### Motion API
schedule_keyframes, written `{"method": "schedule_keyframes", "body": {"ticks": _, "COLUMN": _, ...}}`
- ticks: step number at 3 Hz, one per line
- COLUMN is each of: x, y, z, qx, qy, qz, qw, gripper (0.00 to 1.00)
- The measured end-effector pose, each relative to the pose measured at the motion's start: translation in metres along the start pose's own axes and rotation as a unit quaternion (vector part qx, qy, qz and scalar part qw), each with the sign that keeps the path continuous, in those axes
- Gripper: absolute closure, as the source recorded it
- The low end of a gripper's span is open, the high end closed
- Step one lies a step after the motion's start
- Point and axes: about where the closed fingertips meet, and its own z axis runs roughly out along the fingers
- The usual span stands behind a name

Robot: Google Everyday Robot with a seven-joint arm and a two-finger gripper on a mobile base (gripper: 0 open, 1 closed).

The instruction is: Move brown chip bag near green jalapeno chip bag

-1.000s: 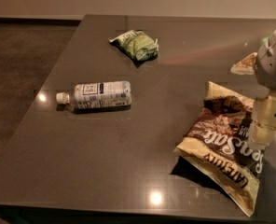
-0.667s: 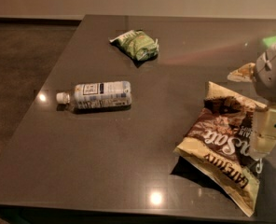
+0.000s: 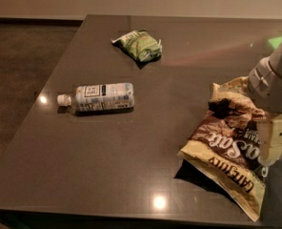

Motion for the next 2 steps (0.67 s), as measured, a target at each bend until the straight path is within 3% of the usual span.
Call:
{"method": "schedule_keyframes", "body": {"ticks": 1, "x": 0.0058, "y": 0.0025, "z": 0.0094, "qx": -0.03, "qy": 0.016, "qz": -0.059, "qw": 0.9976, "gripper": 0.0}}
{"method": "schedule_keyframes", "body": {"ticks": 2, "x": 0.0156, "y": 0.0064, "z": 0.0131, "qx": -0.048, "qy": 0.038, "qz": -0.101, "qw": 0.993, "gripper": 0.24}}
